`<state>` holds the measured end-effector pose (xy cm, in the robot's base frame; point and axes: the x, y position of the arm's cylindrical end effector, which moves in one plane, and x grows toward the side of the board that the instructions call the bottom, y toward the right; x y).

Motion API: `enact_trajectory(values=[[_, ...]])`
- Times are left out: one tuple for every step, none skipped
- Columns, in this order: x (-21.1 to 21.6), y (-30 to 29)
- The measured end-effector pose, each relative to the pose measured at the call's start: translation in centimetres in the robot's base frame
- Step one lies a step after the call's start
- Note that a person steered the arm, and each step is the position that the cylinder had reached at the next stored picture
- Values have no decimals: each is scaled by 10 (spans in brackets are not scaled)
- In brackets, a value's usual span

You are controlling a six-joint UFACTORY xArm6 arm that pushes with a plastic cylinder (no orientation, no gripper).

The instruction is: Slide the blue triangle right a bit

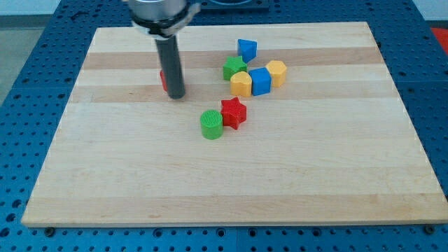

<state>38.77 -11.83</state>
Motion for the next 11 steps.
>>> enact_trajectory(values=[[-7, -32], [-6, -28], [-5, -19], [-7, -63], [-35, -110], [-71, -107], [-78, -53], [-80, 3], [-94, 60], [-102, 117], [-98, 159]])
